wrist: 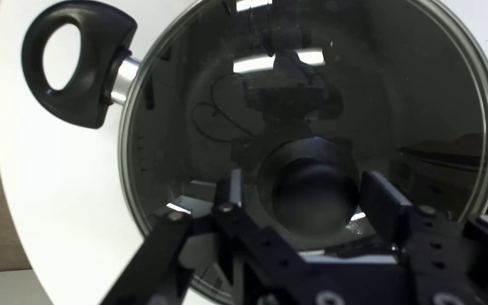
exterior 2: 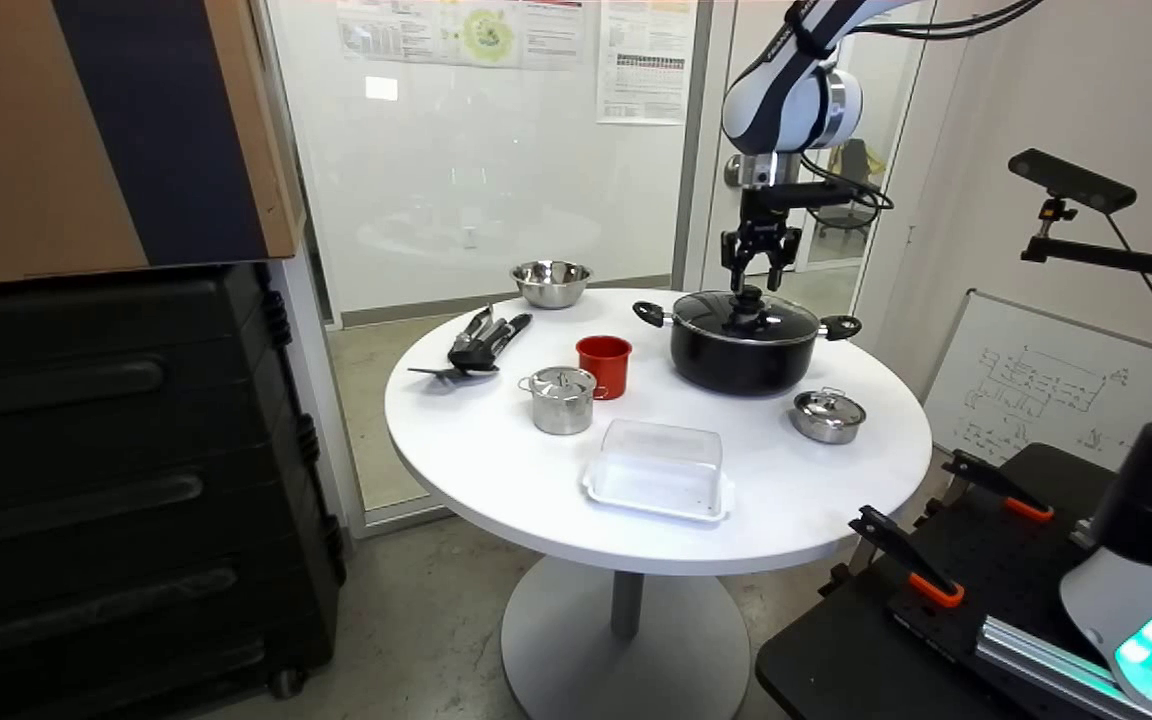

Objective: Remove the lid from the pot and put it on the table, pick up the lid and put it back on the pot

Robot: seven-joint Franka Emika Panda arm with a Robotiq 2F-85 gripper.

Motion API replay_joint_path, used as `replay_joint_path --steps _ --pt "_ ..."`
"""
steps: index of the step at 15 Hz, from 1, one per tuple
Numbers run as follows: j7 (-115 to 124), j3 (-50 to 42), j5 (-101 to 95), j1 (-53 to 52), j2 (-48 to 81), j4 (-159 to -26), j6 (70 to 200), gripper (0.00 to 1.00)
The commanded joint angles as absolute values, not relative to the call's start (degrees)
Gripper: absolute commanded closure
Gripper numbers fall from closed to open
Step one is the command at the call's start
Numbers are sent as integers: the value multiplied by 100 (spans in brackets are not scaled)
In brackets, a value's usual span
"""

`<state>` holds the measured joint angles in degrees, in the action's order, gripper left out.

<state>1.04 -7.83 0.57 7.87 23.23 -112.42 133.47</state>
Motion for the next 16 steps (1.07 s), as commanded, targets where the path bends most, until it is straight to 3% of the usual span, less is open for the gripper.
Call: replay_joint_path --steps 1,3,9,16 --pt "255 -774 -7 746 2432 -11150 13462 63" --pt "255 -770 -18 732 2429 -11146 13464 76" --pt "123 -687 170 781 2191 -11218 13323 76" --pt "-308 -493 589 818 1061 -11692 13229 76"
